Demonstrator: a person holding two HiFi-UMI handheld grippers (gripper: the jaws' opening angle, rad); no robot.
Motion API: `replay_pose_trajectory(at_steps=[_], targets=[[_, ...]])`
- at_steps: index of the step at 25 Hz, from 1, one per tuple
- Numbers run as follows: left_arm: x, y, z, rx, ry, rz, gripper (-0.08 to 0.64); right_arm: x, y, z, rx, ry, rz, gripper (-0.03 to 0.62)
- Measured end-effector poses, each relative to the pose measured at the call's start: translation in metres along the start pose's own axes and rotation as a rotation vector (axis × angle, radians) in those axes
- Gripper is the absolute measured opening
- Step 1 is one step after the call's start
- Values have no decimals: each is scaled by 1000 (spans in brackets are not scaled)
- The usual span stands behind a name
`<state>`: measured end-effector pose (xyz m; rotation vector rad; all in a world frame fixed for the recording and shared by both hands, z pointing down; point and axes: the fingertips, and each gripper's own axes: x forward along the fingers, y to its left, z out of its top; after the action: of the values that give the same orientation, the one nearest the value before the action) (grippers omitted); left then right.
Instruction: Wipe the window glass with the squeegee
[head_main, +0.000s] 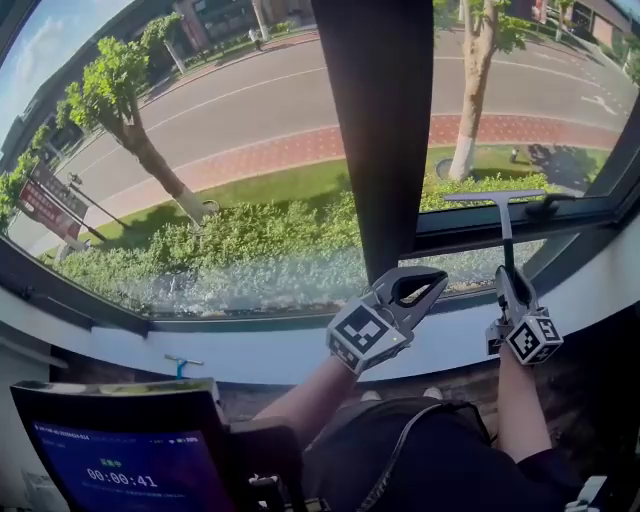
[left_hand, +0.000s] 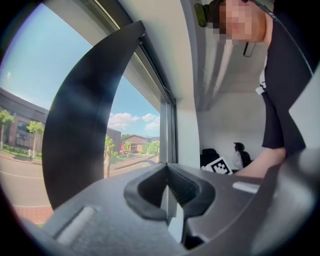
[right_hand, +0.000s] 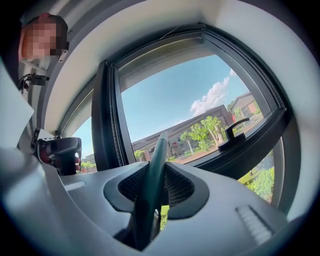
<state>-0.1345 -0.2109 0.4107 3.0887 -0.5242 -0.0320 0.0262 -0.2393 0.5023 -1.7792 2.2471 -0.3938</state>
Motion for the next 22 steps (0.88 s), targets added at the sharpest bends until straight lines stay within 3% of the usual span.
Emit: replay_pose_trajectory(at_steps=[4, 12, 17, 22], targets=[[2, -5, -9, -20, -6, -65, 3, -21, 19, 33, -62, -68, -3, 101], [32, -63, 0, -30, -18, -248, 3, -85, 31, 103, -111, -198, -63, 101], [55, -101, 8, 7, -16, -276, 3, -129, 13, 127, -122, -248, -76, 101], [91, -136, 15, 26, -30, -270, 3, -163, -7, 146, -164, -244, -32, 101]])
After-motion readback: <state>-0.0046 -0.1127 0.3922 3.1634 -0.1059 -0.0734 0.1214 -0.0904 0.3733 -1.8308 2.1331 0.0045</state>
